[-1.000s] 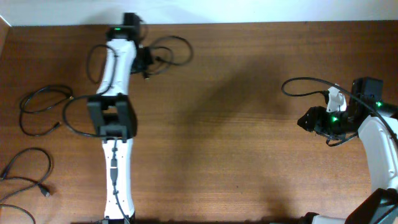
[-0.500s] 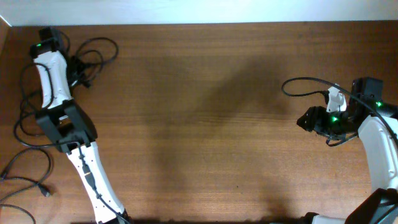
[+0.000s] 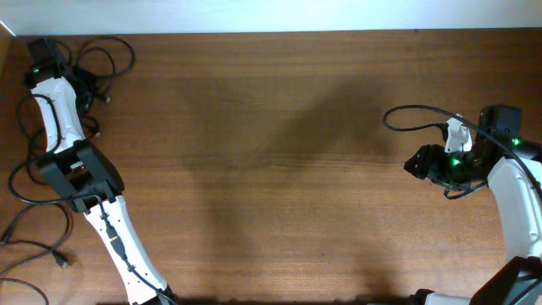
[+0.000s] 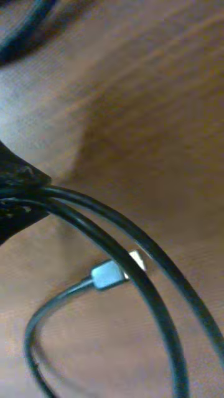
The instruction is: Untangle cables
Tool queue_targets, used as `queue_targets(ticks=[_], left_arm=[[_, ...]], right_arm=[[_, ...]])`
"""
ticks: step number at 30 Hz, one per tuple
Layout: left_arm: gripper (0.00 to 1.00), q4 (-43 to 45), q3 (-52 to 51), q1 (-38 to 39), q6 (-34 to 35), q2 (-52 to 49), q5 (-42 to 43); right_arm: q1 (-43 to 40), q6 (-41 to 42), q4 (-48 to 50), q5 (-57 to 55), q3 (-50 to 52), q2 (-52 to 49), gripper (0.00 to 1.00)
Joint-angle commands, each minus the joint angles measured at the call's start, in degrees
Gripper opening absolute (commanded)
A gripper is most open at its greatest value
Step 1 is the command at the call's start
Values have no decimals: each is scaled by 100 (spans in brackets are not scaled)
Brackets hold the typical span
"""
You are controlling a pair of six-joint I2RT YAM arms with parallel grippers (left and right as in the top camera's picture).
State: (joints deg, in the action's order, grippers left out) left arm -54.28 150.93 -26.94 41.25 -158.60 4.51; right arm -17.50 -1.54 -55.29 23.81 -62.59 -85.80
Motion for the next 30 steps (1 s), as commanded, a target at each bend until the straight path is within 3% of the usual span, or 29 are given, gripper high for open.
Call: queue_targets(ticks=[1, 4, 5, 6, 8, 15, 23, 26, 30], left_arm=[[0, 275, -4, -35, 184, -109, -210], [5, 297, -4, -52, 181, -109, -299], [32, 254, -4, -61, 177, -109, -284], [70, 205, -4, -63, 142, -109, -278], [99, 138, -4, -63, 133, -107, -271], [99, -70, 131, -61, -334, 129, -96], [99, -289, 138, -26, -1163, 1298, -542], [99, -723, 138, 66, -1161, 1757, -1104], [99, -1735, 138, 264, -1163, 2297, -1145]], right_arm=[[-15, 4, -44, -52, 46, -13, 59], [-15, 4, -44, -52, 46, -13, 59], [-15, 4, -44, -52, 46, -13, 59], [-15, 4, -44, -52, 46, -13, 60], [-15, 4, -46, -52, 46, -13, 60], [-15, 0, -22, -55, 46, -13, 63], [-15, -17, 17, -52, 46, -13, 64], [-15, -15, 48, -48, 46, -13, 64], [-15, 50, 116, -4, 44, -13, 64]])
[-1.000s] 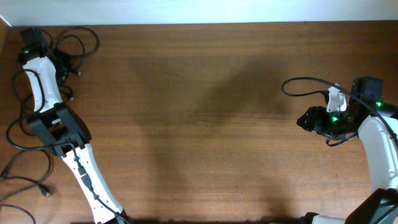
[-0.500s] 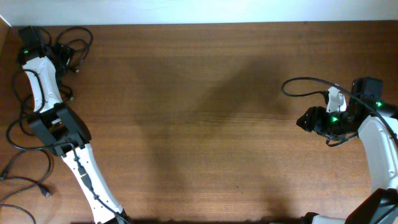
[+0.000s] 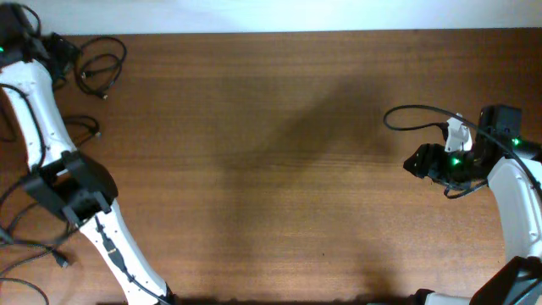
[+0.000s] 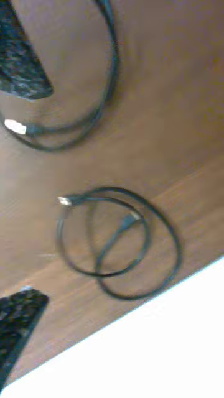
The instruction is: Untangle cables
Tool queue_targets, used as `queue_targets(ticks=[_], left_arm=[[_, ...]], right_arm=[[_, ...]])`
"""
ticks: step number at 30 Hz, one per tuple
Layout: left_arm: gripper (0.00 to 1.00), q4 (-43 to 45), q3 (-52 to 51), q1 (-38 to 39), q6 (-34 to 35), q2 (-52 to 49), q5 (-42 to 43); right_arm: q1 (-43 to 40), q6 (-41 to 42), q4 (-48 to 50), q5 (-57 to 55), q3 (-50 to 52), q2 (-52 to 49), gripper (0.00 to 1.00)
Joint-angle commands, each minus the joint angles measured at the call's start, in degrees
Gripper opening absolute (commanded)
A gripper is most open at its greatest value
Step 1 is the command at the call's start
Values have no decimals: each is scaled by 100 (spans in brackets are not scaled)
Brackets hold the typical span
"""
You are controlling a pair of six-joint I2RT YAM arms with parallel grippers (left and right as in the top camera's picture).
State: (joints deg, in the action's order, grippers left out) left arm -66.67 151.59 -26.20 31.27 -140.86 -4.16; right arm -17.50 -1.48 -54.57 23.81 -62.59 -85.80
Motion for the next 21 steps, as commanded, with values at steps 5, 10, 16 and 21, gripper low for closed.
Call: queue_targets(ticks=[5, 10, 16, 21], left_arm=[[99, -1722, 72, 691, -1397, 1010, -273], [100, -3005, 72, 1528, -2516, 1189, -251], [99, -3008, -306, 2538, -3040, 1209, 892], [99, -3008, -455, 3056, -2914, 1209, 890]], right_arm=[[-15, 42, 144, 42, -72, -11, 64], [-15, 44, 52, 455, -549, -7, 67], [-15, 42, 4, 483, -743, -7, 75], [-15, 42, -81, 225, -741, -7, 84]])
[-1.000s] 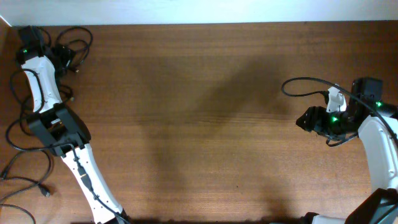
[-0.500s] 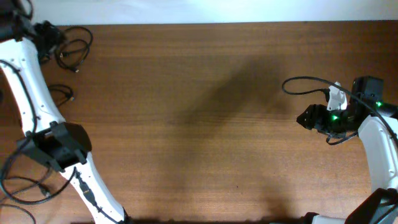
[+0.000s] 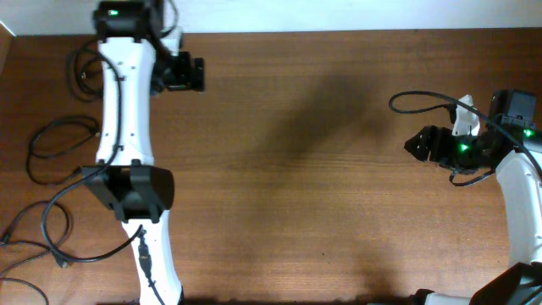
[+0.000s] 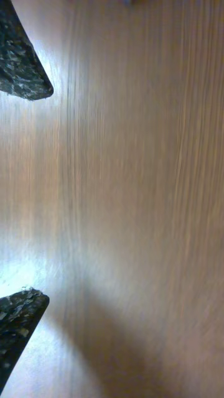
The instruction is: Untangle cables
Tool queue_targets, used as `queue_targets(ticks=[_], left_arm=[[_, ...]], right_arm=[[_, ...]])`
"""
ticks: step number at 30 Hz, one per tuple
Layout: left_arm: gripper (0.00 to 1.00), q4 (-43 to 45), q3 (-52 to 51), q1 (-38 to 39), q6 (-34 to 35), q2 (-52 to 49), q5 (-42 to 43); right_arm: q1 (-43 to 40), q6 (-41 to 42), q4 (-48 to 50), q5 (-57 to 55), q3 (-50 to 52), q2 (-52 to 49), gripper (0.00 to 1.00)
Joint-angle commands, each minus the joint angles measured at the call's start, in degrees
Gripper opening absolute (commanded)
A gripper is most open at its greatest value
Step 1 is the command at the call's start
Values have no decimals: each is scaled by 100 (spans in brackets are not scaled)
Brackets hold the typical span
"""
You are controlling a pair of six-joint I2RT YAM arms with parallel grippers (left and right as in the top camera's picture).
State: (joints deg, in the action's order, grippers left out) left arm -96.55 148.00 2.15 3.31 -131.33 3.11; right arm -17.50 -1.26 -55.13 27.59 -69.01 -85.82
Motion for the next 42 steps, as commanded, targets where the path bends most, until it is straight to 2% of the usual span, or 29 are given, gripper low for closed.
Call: queue_targets(ticks=[1, 2, 11, 18, 24, 42], left_arm=[[99, -20, -96, 299, -118, 256, 162], [99, -20, -98, 361, -120, 256, 164], [99, -20, -225, 1016, -120, 256, 160], [99, -17, -1141, 1250, -120, 256, 4], [99, -20, -1692, 1412, -120, 256, 463], [99, 26, -1786, 1569, -120, 256, 463]], right_arm=[[-15, 20, -22, -192, -98, -4, 89], [-15, 20, -22, -223, -96, -7, 99], [-15, 20, -17, -280, -96, -7, 99], [-15, 20, -17, -280, -96, -7, 99], [-15, 20, -17, -280, -96, -7, 99], [-15, 20, -17, -280, -96, -7, 99]])
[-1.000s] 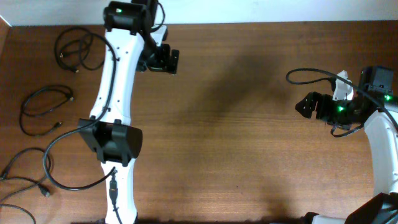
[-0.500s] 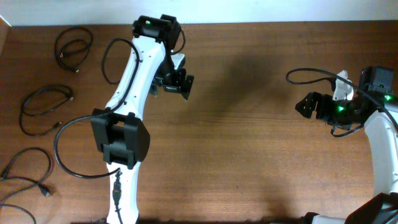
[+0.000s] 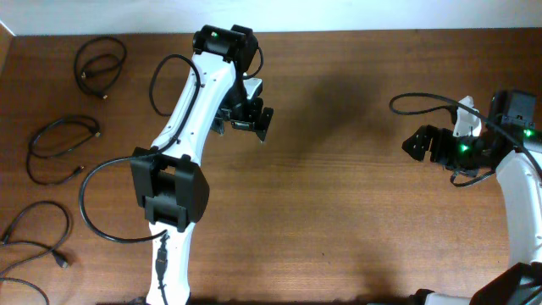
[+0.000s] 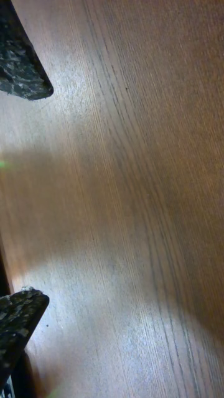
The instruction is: Untangle cables
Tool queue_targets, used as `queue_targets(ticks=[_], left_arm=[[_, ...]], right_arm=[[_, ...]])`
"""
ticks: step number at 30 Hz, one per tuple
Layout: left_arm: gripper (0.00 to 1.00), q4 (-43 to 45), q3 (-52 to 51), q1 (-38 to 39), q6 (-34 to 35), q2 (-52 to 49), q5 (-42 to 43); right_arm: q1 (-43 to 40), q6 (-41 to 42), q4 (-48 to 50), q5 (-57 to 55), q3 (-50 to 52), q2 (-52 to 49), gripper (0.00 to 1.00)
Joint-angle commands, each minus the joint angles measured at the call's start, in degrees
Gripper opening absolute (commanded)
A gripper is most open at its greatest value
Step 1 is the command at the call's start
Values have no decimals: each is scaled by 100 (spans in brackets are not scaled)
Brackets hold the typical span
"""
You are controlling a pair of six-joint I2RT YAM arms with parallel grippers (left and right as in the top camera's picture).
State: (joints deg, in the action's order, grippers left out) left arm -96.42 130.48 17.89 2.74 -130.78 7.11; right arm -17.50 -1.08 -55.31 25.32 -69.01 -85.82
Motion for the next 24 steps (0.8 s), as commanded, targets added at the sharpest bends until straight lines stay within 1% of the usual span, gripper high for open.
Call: queue_targets(ticks=[1, 10, 15, 18, 21, 22, 23, 24], left_arm=[[99, 13, -33, -4, -63, 201, 63], [99, 9, -33, -4, -66, 201, 59], [99, 39, -33, -4, -136, 203, -385], [98, 315, -114, -4, -581, 323, -450], [99, 1598, -994, -4, -1060, 981, -264], [99, 2245, -1528, -4, -1217, 1327, -83], [99, 2634, -1867, -4, -1303, 1543, 20], [99, 3320, -2514, -4, -1390, 1954, 186]], right_arm=[[-15, 2, 0, -52, -96, -7, 99], [-15, 2, 0, -52, -96, -7, 99], [-15, 2, 0, -52, -96, -7, 99], [-15, 2, 0, -52, -96, -7, 99], [-15, 2, 0, -52, -96, -7, 99], [-15, 2, 0, -52, -96, -7, 99], [-15, 2, 0, -52, -96, -7, 99], [-15, 2, 0, -52, -96, -7, 99]])
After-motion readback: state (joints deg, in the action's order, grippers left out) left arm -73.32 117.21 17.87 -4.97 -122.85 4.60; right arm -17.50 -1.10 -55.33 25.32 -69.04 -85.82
